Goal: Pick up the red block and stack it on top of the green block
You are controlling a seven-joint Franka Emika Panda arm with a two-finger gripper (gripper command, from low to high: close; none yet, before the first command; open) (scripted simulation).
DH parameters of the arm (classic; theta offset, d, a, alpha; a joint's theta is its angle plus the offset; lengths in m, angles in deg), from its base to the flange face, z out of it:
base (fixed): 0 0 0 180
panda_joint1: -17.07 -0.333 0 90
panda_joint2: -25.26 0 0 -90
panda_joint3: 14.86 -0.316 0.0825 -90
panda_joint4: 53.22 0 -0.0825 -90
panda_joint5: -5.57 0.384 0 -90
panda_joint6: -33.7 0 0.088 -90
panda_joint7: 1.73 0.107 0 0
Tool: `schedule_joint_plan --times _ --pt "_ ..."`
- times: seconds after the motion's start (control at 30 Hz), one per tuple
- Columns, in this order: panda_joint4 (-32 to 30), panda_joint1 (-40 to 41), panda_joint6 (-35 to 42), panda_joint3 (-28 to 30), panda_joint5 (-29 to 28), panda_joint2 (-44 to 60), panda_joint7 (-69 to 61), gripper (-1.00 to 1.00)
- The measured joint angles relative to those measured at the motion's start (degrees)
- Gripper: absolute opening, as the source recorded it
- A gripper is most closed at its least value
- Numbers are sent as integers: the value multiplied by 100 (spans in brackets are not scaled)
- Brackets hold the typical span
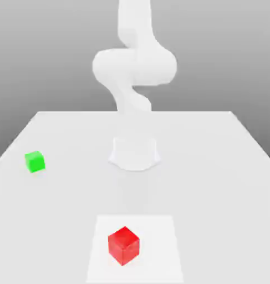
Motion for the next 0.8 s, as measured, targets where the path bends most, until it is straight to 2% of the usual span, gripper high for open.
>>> schedule_joint_plan --times 0.47,0.7,0.8 --pt "-1107 -769 -1438 912 325 2947 -2752 0" --pt "-1654 -763 -2145 994 351 4389 -4016 0" --pt "-1684 -663 -2581 868 513 5003 -4348 0"
